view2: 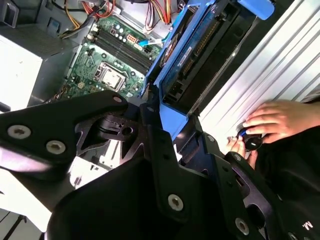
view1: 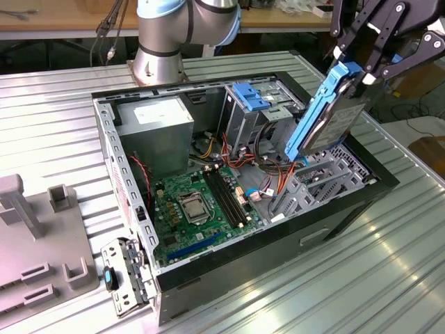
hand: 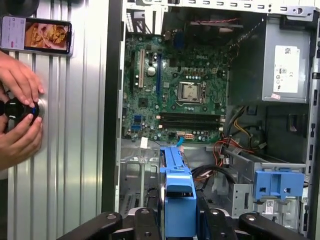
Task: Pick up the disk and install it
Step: 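Insert the disk into the insertion slot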
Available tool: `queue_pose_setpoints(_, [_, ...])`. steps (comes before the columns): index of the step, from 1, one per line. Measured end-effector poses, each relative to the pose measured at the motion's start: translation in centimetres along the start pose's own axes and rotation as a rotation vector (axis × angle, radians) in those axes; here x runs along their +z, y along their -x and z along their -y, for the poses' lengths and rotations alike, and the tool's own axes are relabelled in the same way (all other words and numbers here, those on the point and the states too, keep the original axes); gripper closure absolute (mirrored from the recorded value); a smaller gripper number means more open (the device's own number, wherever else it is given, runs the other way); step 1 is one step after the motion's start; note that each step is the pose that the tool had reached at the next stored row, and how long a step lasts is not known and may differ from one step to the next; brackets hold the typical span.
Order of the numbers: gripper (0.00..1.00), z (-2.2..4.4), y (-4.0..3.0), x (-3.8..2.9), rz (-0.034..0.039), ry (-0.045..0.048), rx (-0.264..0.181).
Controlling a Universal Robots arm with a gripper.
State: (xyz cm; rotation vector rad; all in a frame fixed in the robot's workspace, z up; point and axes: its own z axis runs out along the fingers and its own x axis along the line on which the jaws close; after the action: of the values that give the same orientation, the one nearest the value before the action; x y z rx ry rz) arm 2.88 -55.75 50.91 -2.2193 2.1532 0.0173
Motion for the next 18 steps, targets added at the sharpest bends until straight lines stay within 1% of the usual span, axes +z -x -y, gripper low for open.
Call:
queue_pose_setpoints(3, [0.63, 0.82, -0.04, 0.32, -0.0002, -0.0001, 0.003])
queue_pose_setpoints(6, [0.63, 1.05, -0.07, 0.78, -0.0014, -0.0021, 0.05])
queue_pose_setpoints(7, [0.63, 1.38, -0.07, 0.85, -0.0017, -0.0022, 0.053])
queue_pose_setpoints(8, [0.63, 1.75, -0.09, 0.9, -0.0016, -0.0022, 0.053])
queue_pose_setpoints(10, [0.63, 2.21, -0.11, 1.09, -0.0015, -0.0022, 0.052])
queue_pose_setpoints(11, [0.63, 2.38, -0.13, 1.27, -0.0011, -0.0016, 0.044])
queue_pose_setpoints(13, [0.63, 2.61, -0.18, 1.51, -0.0007, -0.0012, 0.036])
queue_pose_setpoints(15, [0.63, 2.88, -0.42, 1.84, -0.001, -0.0009, 0.033])
queue_pose_setpoints(18, [0.63, 3.14, -0.52, 2.12, -0.001, -0.0008, 0.03])
